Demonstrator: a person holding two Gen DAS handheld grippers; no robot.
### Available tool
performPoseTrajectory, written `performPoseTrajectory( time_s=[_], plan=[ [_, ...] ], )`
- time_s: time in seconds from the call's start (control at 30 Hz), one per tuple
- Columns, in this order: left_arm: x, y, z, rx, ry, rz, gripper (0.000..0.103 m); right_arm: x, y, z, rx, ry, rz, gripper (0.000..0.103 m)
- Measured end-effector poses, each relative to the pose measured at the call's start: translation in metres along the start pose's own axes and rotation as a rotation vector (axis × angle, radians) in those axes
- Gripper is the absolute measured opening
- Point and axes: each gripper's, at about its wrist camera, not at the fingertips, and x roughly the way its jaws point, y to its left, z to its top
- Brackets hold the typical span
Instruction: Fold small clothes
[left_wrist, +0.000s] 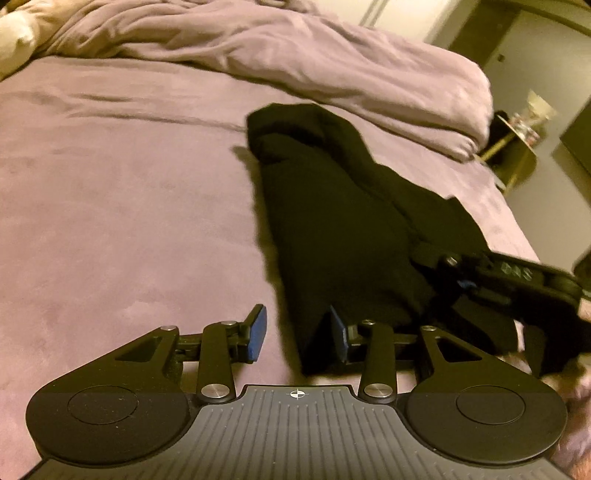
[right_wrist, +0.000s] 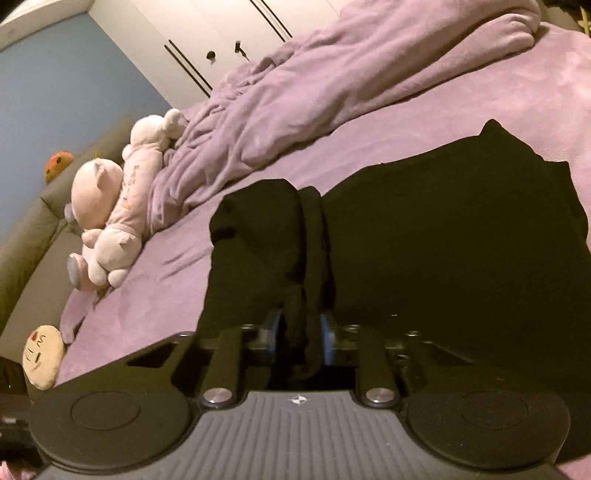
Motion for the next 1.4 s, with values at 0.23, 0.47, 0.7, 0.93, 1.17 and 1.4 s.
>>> performPoseTrajectory(
  time_s=[0.23,0.47,0.7,0.93,1.17,1.4],
  plan=[
    [0.010,-0.015,-0.015,0.030,0.039,0.022,0.047,0.011,0.007,0.004,-0.004,0.025,0.028,0.031],
    [0.005,-0.028,-0.014,0.045,0.032,0.036,0.048,-0.026,0.038,0.011,-0.178,-0.111,-0.121,0.008],
    [0.008,-0.032,-0.021,0.077,0.051,0.032,0.052,-0.069,-0.022,-0.008,-0.079,-0.125,-0.279,0.011],
    [0.002,-0.030,-0.018,0.036,0.050,0.017,0.052,-0.079,-0.048,0.014,-0.014,-0.130,-0.132,0.069],
    [0.002,-0.039,-0.017,0.068,0.046,0.040,0.052,-0.017,-0.058,0.055,0.004,-0.009,-0.166,0.060],
    [0.001,-0.035,-0.016,0.050,0.045,0.040,0.052,-0.019,-0.060,0.044,0.028,-0.048,-0.084,0.015]
  ],
)
